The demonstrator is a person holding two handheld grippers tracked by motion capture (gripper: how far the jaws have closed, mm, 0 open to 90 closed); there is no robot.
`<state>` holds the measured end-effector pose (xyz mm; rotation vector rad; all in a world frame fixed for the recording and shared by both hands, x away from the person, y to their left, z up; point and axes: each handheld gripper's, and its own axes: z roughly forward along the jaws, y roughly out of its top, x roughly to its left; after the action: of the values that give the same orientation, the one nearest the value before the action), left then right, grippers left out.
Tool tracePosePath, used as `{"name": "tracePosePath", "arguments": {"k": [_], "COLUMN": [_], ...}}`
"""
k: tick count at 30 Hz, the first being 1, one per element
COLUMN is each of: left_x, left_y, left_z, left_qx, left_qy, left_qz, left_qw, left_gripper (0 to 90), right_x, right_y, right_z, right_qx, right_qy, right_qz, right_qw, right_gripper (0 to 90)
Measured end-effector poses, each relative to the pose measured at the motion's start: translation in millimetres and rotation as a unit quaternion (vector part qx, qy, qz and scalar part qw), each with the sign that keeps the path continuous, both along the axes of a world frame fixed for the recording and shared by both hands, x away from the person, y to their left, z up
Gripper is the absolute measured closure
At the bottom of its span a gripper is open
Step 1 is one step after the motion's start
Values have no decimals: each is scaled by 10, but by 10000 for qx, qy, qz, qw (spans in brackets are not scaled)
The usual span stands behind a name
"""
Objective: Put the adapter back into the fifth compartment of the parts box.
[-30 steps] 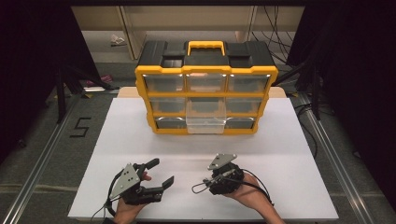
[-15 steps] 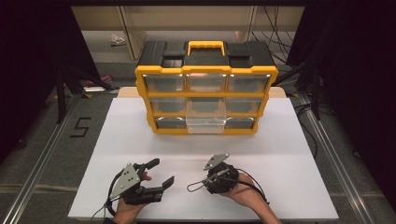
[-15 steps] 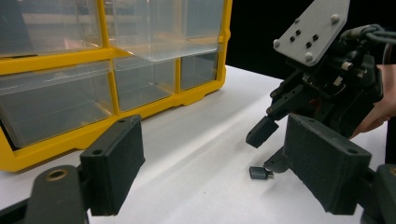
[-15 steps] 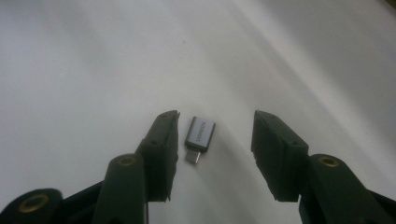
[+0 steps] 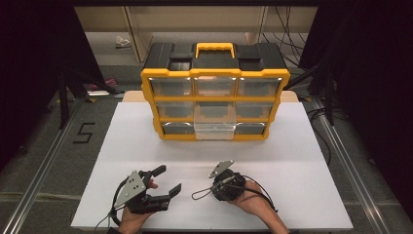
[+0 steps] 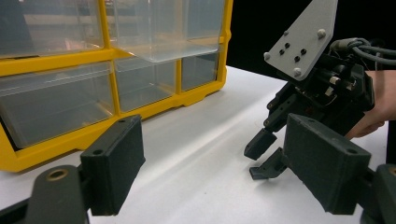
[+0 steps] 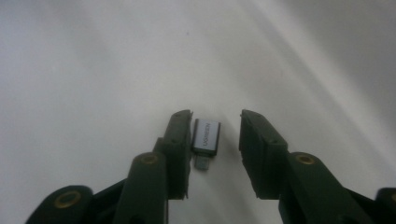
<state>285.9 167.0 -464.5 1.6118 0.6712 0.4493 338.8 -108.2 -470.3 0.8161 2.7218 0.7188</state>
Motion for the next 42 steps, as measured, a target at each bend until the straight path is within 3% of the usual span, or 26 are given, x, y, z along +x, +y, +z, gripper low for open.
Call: {"name": "tracePosePath", "arguments": {"k": [6,11,15,20,29,42], "left_x": [-1,-1,-1,-1,-2,-2], "left_y": [0,1,3,4,5,4], "left_z": [1,1,2,2,2,1], "left_qx": [-12,-7,-11,-8,-11,-6], "left_qy": [-2,-6,-10,-15,-16,-25], "left_qz": [-1,4,4,4,2,11], "left_qw": [10000,10000,10000,10000,10000,10000], "left_gripper": [204,204,204,204,205,206], "right_x": [-3,-8,-10,-25,-48,-114], "right_y": [12,20,-6,-80,-103,-148], "right_z": [-25,-21,47,241,318,517], "right_qx": [-61,-51,70,328,507,867], "right_qy": [122,128,10,-333,-578,-962], "right_qz": [71,83,66,25,22,-27], "right_qw": [9999,9999,10000,9989,9970,9916], "right_gripper": [757,760,762,761,761,761]}}
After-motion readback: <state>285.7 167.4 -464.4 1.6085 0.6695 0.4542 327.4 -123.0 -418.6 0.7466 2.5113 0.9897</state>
